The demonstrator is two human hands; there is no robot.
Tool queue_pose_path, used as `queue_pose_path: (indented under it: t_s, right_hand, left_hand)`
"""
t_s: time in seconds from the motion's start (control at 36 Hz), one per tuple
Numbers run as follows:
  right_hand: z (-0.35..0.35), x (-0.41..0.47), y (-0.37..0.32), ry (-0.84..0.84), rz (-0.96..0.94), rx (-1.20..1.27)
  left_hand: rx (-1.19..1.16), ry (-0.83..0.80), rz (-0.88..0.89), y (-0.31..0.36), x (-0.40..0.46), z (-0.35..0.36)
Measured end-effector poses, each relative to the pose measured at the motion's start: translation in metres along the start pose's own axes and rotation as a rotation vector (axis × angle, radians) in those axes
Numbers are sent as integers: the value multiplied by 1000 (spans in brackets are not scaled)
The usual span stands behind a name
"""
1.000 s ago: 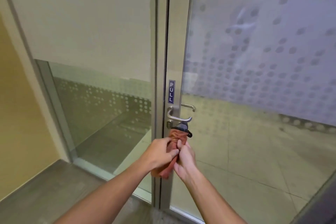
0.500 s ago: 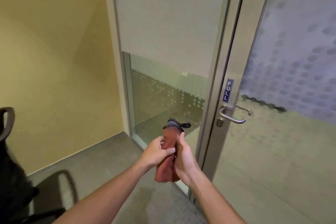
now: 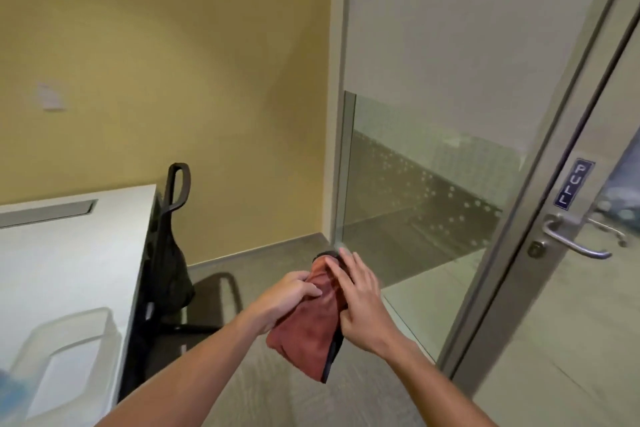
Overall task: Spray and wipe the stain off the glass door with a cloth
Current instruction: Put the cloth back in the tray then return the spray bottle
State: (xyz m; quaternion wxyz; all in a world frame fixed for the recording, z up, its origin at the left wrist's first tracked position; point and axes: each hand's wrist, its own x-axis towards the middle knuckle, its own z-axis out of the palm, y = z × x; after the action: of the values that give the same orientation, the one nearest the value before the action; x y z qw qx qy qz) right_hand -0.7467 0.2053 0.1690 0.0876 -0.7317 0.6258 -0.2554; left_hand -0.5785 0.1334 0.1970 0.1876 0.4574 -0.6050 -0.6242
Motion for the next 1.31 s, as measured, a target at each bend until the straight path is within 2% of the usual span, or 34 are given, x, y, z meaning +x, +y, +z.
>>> queue_pose_path:
  t_s: [0.14,0.25,0.42,0.61,0.81,0.92,1.0,1.08,1.17,1.25,1.31]
  right_hand:
    - [37,-12,-32,-125,-330,-281]
    - [74,-21,-66,-135,-483,-389]
    - [121,-23,-138,-10,-695,-301]
    - [165,-20,-213,-53,-862,-141]
    - [194,1,-273,-318,-736,-85]
    - [213,14,-302,-373,-600,-31]
    - [228,26,-321,-372,-513,-11]
    - [240,39,-335,-386,-426,26]
    - [252,56,-341,-403,-355,38]
    - [265,79,-344,-432,-316,57]
    - [271,96,-344,-462,-313,67]
  left_hand:
    - [-50,7,-41,-30,-54,-48]
    - [-116,9,-78,-55,-102,-87]
    - [-77,-25,-133,-98,-168,-144]
    - [-63,44,-220,-140,-231,-200]
    - [245,264,-241,-164,-264,-237]
    - [429,447,-254,-185,-275,-253]
    - [431,553,-228,-196,-282,-262]
    - [431,553,-138,-204,-284,-269]
    - [596,515,-78,-211,-278,-273]
    - [787,558,-30,-217,-261,-281]
    - [871,594,-67,-221,-246,-289]
